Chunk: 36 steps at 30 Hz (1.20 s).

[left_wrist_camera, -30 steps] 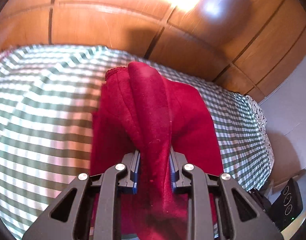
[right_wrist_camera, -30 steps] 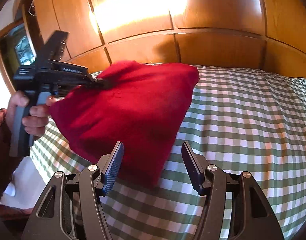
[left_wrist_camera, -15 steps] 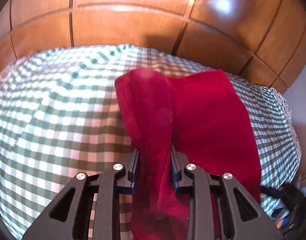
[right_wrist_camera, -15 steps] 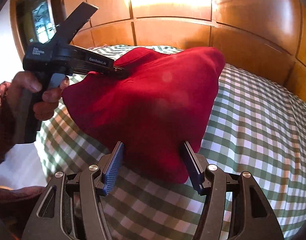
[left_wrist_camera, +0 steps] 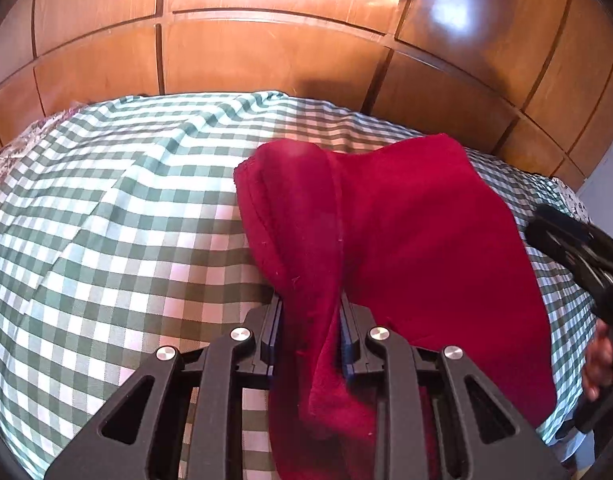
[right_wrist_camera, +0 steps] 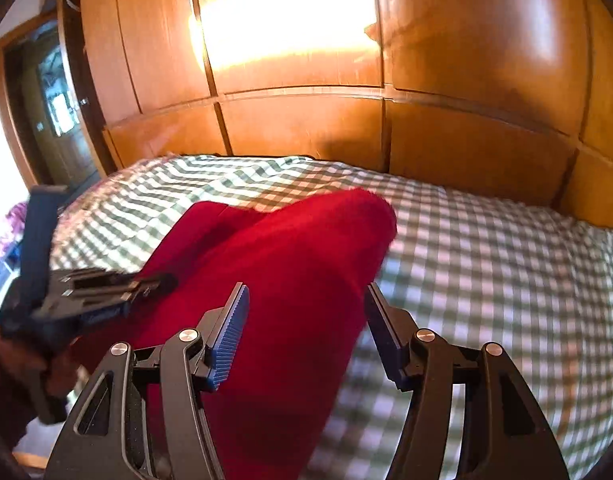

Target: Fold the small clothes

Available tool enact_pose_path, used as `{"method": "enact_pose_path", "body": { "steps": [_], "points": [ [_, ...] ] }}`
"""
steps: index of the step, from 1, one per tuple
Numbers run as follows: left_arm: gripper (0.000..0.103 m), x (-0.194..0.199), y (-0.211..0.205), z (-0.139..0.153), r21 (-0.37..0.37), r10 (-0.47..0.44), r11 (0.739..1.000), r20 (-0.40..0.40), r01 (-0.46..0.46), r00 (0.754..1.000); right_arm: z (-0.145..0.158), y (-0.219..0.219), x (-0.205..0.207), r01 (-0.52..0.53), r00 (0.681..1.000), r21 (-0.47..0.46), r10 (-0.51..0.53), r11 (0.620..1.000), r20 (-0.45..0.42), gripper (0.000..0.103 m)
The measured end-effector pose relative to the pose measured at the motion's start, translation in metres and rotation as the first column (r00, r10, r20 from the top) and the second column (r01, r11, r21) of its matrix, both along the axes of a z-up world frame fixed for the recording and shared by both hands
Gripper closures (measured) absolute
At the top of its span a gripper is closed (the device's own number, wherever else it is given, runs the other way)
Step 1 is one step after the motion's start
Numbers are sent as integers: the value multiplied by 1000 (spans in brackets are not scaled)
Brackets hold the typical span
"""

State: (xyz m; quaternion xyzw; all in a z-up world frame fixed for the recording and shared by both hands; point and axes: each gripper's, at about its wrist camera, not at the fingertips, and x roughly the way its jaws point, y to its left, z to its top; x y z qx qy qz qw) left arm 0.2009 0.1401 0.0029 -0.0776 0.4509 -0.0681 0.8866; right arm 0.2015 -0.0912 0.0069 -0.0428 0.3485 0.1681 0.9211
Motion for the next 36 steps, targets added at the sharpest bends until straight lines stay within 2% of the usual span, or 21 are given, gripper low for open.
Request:
{"method": "enact_pose_path", "body": {
  "steps": [3, 4, 6, 7, 8, 12, 16, 23, 26, 27, 29, 33, 36],
  "points": [
    [81, -3, -2, -7, 24, 7, 1000, 4, -7, 1000, -14, 12, 24, 9, 999, -45, -10, 999, -34, 44],
    [80, -4, -3, -9, 32, 10, 999, 7, -10, 1000, -25, 17, 36, 22, 997, -91, -28, 996, -65, 44],
    [78, -6, 0, -16, 23, 22, 999, 11, -23, 1000, -54, 20, 56, 42, 988, -119, -58, 992, -140, 44],
    [76, -8, 1, -16, 17, 30, 999, 14, -31, 999, -61, 19, 59, 45, 988, -120, -63, 992, -144, 39],
    [74, -10, 2, -15, 12, 37, 999, 17, -37, 999, -67, 17, 61, 46, 989, -105, -60, 993, -137, 39],
    [67, -18, 3, -3, 31, 49, 998, 37, -50, 998, -66, 5, 59, 84, 986, -48, -90, 995, -144, 29],
    [62, -27, 2, 2, 101, 66, 992, 62, -73, 996, -56, -7, 39, 106, 988, -6, -106, 994, -110, 25],
    [59, -35, 8, -1, 118, 98, 988, 60, -105, 993, -40, -16, -19, 87, 995, 43, -85, 995, -56, 25],
    [51, -37, 5, -6, 143, 118, 982, 66, -126, 991, -47, -16, -42, 75, 996, 31, -73, 997, -51, 25],
    [51, -35, 2, -9, 147, 122, 981, 59, -129, 991, -51, -16, -46, 71, 995, 36, -69, 997, -65, 25],
    [47, -33, 4, -13, 142, 132, 980, 48, -137, 990, -71, -18, -50, 59, 985, 62, -48, 996, -166, 25],
    [44, -34, 14, -15, 100, 130, 986, 35, -133, 991, -82, -27, -54, 72, 970, 141, -36, 987, -241, 25],
    [44, -36, 16, -13, 101, 118, 988, 39, -121, 992, -79, -35, -56, 72, 963, 178, -22, 981, -267, 25]
  ]
}}
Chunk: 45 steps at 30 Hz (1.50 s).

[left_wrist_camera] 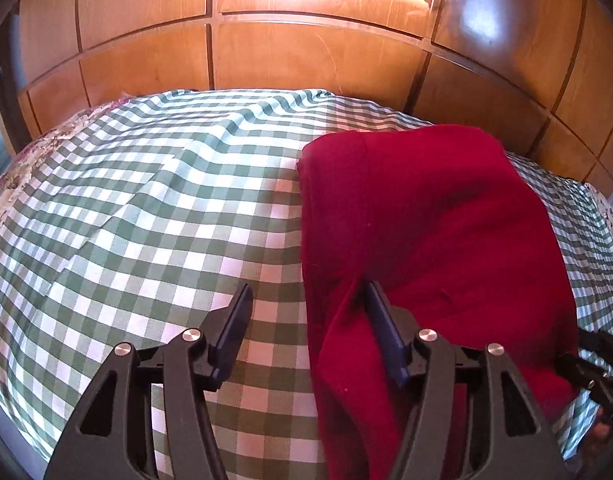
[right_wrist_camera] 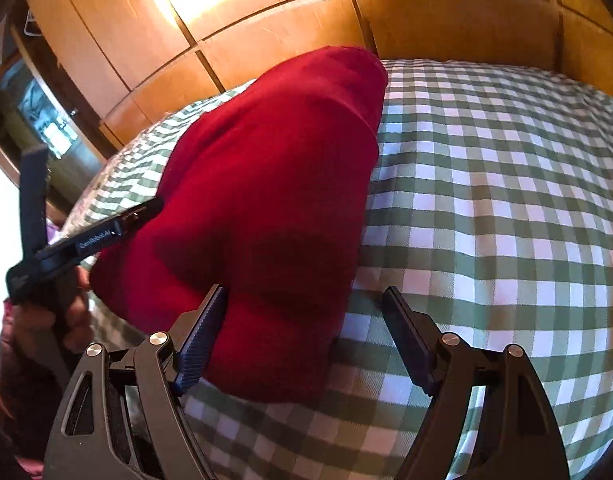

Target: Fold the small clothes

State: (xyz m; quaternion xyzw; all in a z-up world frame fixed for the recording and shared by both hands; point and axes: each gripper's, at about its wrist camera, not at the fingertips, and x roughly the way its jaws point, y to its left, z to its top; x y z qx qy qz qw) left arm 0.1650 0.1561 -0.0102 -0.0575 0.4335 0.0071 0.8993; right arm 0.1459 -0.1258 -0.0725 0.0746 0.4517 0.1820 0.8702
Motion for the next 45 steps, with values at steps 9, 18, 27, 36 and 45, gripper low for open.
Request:
{"method": "enact_pose_path", "body": {
  "steps": [9, 18, 27, 36, 45],
  "points": [
    [36, -6, -3, 5, 71, -9, 997, 14, 8, 1000, 27, -6, -13, 4, 997, -5, -4, 1000, 73, 25],
    [34, -11, -7, 5, 110, -2, 994, 29, -1, 1000, -4, 9, -21, -21, 997, -160, 32, 987, 64, 25],
    [27, -17, -8, 19, 85, -33, 996, 56, 29, 998, 25, -21, -14, -12, 999, 12, 11, 1000, 43, 16],
    [26, -11, 2, 14, 4, -71, 997, 51, 71, 996, 27, -32, 43, 50, 998, 222, -40, 974, -52, 13],
    [29, 6, 16, -11, -193, -142, 970, 31, 145, 989, -9, -17, 83, 17, 985, 304, 36, 953, -167, 11]
  ]
}}
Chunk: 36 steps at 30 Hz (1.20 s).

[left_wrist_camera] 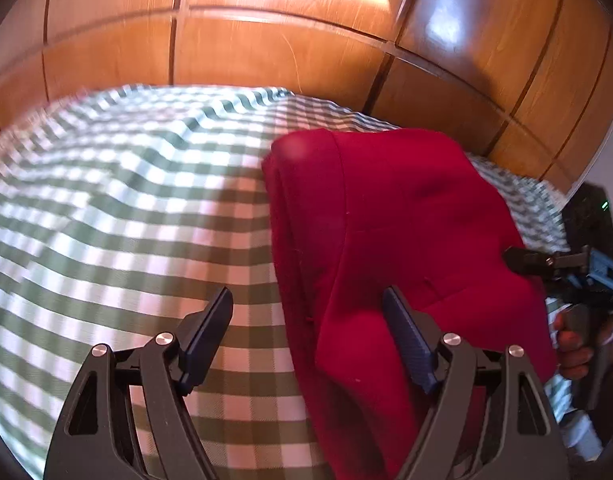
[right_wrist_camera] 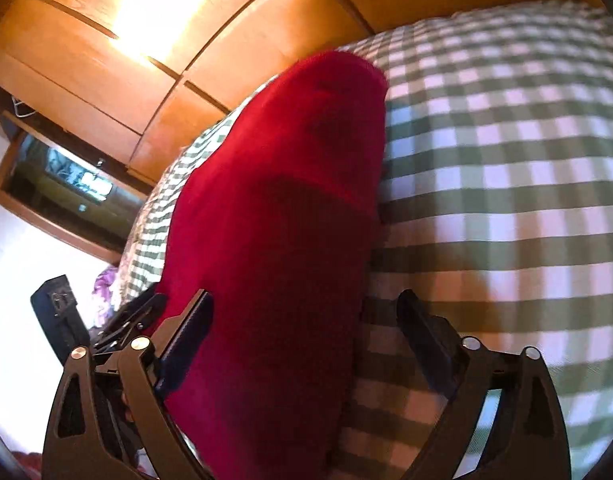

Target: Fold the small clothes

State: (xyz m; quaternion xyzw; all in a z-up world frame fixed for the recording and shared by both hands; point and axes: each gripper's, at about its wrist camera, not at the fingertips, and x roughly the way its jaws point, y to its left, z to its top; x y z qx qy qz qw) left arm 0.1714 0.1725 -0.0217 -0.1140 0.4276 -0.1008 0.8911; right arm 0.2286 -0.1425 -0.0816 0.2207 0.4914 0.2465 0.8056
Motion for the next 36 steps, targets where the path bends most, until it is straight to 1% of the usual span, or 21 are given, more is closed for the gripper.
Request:
{"method": "enact_pose_path", "body": {
  "steps": [2, 3, 5, 6, 7, 8, 9, 10, 13, 15, 17, 19, 23, 26, 27, 30, 31, 32, 34, 35, 36],
  "points": [
    [43, 4, 6, -6, -89, -25, 996, -14, 24, 1000, -2, 4, 4, -10, 1000, 21, 10, 1000, -3, 11],
    [46, 7, 8, -9, -135, -40, 990, -19, 37, 999, -3, 7, 6, -18, 1000, 26, 18, 999, -2, 11],
    [60, 9, 10, -15, -199, -65, 978, -24, 59, 998, -5, 16, 9, -47, 999, 34, 47, 998, 3, 13],
    [62, 11, 10, -17, -223, -65, 973, -25, 57, 998, -6, 24, 9, -68, 998, 28, 68, 997, 8, 21],
    [68, 12, 11, -21, -257, -63, 965, -30, 53, 998, -6, 32, 10, -76, 997, 14, 76, 997, 15, 28],
    [72, 11, 12, -22, -278, -61, 959, -31, 50, 998, -6, 40, 9, -83, 996, -3, 83, 997, 29, 32],
    [74, 9, 12, -23, -299, -59, 953, -28, 48, 998, -6, 43, 7, -83, 996, -3, 83, 997, 38, 39],
    [76, 6, 10, -21, -300, -62, 953, -18, 53, 998, -5, 43, 5, -77, 996, 1, 77, 997, 44, 45],
    [80, -1, 1, -10, -278, -77, 958, 5, 76, 997, 3, 41, -5, -67, 995, -2, 67, 998, 77, 54],
    [81, -6, -7, -1, -283, -99, 954, 24, 102, 995, 16, 43, -19, -66, 991, -21, 68, 998, 118, 56],
    [81, -7, -20, 9, -285, -128, 949, 40, 134, 991, 28, 32, -33, -61, 986, -26, 64, 998, 156, 57],
    [81, -6, -44, 18, -280, -172, 943, 61, 183, 983, 39, 21, -46, -37, 981, -28, 42, 999, 189, 58],
    [81, 7, -106, 38, -279, -277, 915, 97, 293, 956, 65, -20, -73, 52, 967, -34, -42, 998, 250, 58],
    [81, 19, -168, 54, -236, -367, 891, 127, 388, 921, 82, -61, -91, 141, 948, -49, -120, 989, 295, 58],
    [81, 25, -194, 58, -220, -401, 880, 133, 422, 906, 88, -81, -99, 185, 937, -55, -160, 981, 310, 58],
    [81, 37, -254, 63, -175, -473, 855, 123, 488, 873, 92, -127, -112, 292, 911, -72, -255, 954, 323, 58],
    [81, 41, -271, 62, -161, -488, 850, 114, 501, 865, 91, -138, -114, 319, 905, -79, -279, 944, 322, 58],
    [81, 46, -294, 60, -136, -511, 843, 101, 520, 854, 88, -154, -116, 356, 896, -92, -311, 930, 318, 58],
    [81, 52, -322, 52, -98, -533, 837, 67, 538, 843, 78, -177, -118, 409, 883, -119, -360, 904, 300, 57],
    [81, 56, -344, 41, -40, -549, 834, 28, 550, 835, 70, -189, -119, 436, 877, -135, -387, 890, 286, 57],
    [81, 59, -353, 32, -4, -554, 833, 0, 554, 833, 59, -201, -118, 465, 870, -148, -419, 873, 261, 56]
  ]
}}
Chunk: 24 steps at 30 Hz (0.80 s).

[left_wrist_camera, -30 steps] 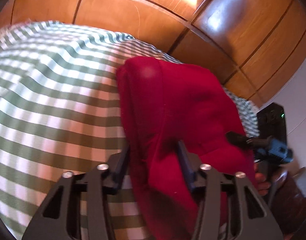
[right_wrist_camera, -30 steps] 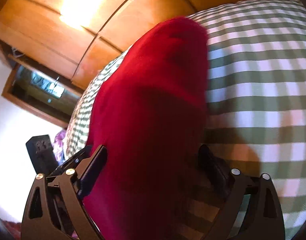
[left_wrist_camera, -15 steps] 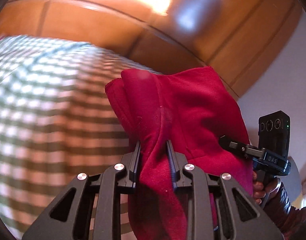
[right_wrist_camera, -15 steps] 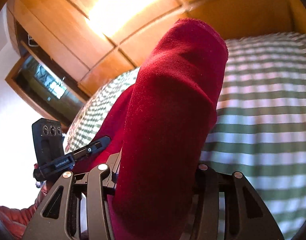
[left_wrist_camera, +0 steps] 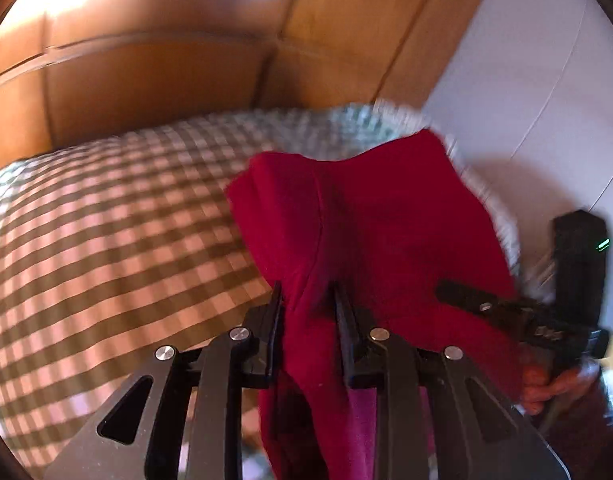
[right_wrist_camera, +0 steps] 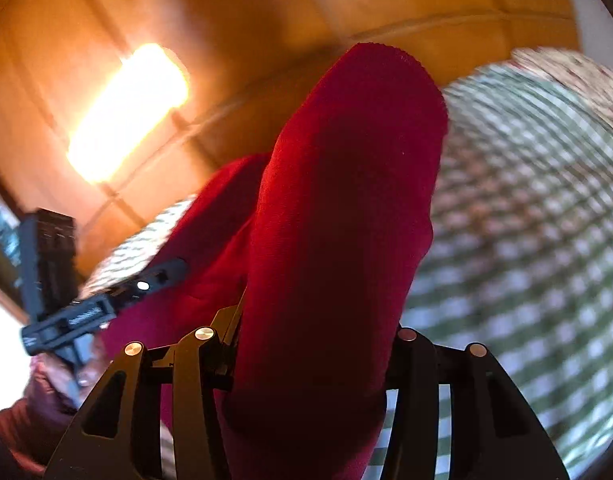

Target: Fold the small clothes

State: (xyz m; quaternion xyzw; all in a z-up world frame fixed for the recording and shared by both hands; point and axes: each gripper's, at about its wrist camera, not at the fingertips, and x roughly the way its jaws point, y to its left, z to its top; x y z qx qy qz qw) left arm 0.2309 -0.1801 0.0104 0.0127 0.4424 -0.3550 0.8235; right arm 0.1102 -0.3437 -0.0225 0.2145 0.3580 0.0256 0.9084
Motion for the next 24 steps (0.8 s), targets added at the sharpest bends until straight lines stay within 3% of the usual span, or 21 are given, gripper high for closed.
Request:
{"method": "enact_pose_path", "body": {
  "steps": [2, 6, 9, 11, 15, 17, 20, 22, 24],
  "points": [
    [78, 0, -13, -19, 64, 5, 998, 2, -6, 1000, -19, -16, -1, 51, 997, -20, -52, 999, -57, 47],
    [78, -15, -6, -12, 55, 42, 998, 25, -43, 999, -38, -40, -20, 126, 989, -5, -126, 992, -79, 24],
    [79, -34, 6, 0, 44, 49, 998, 79, -53, 996, -20, -43, -34, 169, 984, -78, -173, 983, -50, 24],
    [79, -40, 10, -1, 67, 48, 996, 117, -56, 992, 1, -43, -46, 223, 975, -161, -224, 961, 12, 24],
    [79, -38, 7, -3, 61, 82, 994, 107, -89, 991, 28, -27, -50, 248, 969, -241, -238, 938, 72, 49],
    [79, -38, 8, -6, 59, 93, 993, 102, -100, 990, 28, -16, -40, 232, 973, -292, -219, 928, 76, 55],
    [78, -43, 10, -14, 74, 107, 991, 107, -115, 988, 9, 4, -20, 186, 981, -346, -195, 920, 9, 56],
    [78, -45, 12, -18, 67, 120, 990, 105, -128, 987, -19, 14, -9, 168, 974, -427, -216, 889, -67, 56],
    [78, -49, 12, -16, 72, 133, 987, 116, -142, 984, -36, 16, -12, 199, 970, -441, -239, 875, -36, 56]
  ]
}}
